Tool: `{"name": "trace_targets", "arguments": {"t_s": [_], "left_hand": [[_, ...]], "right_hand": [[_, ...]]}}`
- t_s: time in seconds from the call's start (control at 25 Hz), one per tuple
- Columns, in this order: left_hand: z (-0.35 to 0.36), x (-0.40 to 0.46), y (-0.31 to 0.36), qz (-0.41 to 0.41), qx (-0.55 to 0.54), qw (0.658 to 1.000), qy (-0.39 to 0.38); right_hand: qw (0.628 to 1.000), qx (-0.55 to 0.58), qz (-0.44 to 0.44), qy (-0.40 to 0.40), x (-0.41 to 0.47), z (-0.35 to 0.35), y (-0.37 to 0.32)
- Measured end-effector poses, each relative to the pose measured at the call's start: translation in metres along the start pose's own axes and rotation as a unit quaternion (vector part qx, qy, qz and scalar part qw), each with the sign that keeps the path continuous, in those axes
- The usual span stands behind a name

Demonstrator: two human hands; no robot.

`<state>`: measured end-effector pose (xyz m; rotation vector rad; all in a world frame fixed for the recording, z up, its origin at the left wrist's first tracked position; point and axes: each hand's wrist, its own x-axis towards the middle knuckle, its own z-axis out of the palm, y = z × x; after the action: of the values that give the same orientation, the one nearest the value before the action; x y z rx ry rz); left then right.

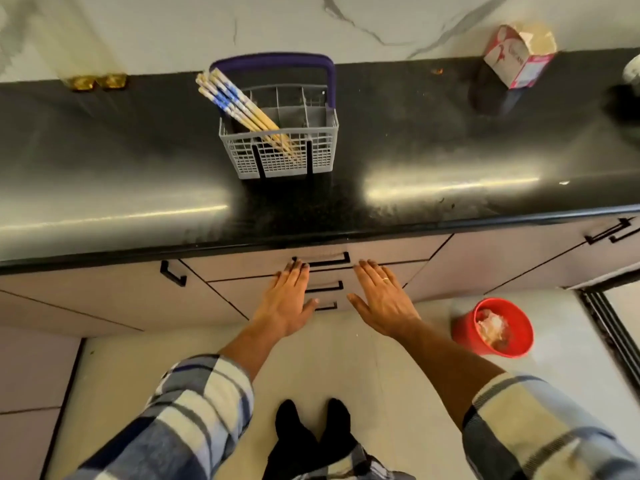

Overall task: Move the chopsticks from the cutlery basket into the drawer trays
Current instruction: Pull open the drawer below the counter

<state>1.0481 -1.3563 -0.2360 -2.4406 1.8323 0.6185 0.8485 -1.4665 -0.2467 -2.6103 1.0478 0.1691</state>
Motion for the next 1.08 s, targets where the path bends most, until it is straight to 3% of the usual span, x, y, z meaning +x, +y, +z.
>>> {"name": "trace_targets", "arguments": {"t_s": [0.36,1.08], "left_hand": [[0.032,0.054,-0.012,-0.062,0.022,0.991,-0.114],[0.034,0.052,0.000,-0.102,-0.011,0.992,-0.074]], "right_hand": [[0.995,-0.009,0.006,-0.102,0.069,0.031,-0.027],[0.992,0.013,0.058,-0.109,0.074,0.041,-0.042]]}}
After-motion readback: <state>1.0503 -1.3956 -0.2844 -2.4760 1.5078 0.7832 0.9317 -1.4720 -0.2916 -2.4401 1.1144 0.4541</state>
